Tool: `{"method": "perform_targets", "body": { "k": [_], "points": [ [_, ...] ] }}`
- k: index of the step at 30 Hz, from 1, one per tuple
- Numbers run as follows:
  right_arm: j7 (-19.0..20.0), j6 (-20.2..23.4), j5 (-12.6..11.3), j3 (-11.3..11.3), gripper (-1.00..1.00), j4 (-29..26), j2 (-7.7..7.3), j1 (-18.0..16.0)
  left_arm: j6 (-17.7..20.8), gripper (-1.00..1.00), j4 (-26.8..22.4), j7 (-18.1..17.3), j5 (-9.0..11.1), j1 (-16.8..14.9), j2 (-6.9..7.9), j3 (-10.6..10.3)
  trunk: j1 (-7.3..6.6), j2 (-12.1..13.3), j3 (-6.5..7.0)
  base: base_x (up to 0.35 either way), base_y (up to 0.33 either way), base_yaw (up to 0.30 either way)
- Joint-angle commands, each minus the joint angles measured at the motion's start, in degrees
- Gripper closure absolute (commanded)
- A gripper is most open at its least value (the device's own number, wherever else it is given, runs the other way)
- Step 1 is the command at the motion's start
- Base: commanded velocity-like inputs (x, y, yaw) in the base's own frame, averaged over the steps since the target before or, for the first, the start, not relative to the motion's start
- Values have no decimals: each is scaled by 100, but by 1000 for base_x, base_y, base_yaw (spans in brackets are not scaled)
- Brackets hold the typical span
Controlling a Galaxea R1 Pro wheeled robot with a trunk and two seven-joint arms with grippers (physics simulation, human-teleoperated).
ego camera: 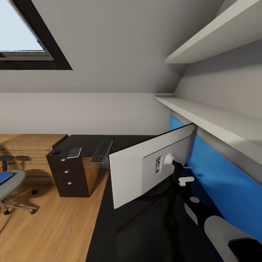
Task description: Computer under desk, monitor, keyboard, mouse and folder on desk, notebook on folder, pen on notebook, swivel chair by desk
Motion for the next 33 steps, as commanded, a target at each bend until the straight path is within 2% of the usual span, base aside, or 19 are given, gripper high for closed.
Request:
{"method": "perform_targets", "body": {
  "k": [1, 21, 22, 33],
  "points": [
    [7, -23, -51, 20, 100, -7, -3, -8, -5, -100, -9, 38, 25, 2, 0, -51, 0, -5, -5, 5, 0, 0],
    [11, -23, -49, 19, 100, -7, 2, -8, 0, -100, -9, 38, 26, 2, 0, -44, 0, -5, -5, 30, -32, 0],
    [10, -23, -49, 18, -100, -7, 3, -8, -1, -100, -9, 38, 26, 2, 0, -44, 0, -5, -5, 0, 0, 0],
    [15, -23, -57, 20, -100, -7, 4, -8, 4, -100, -9, 38, 27, 2, 0, -44, 0, -5, -5, 0, 0, 0]
  ]
}}
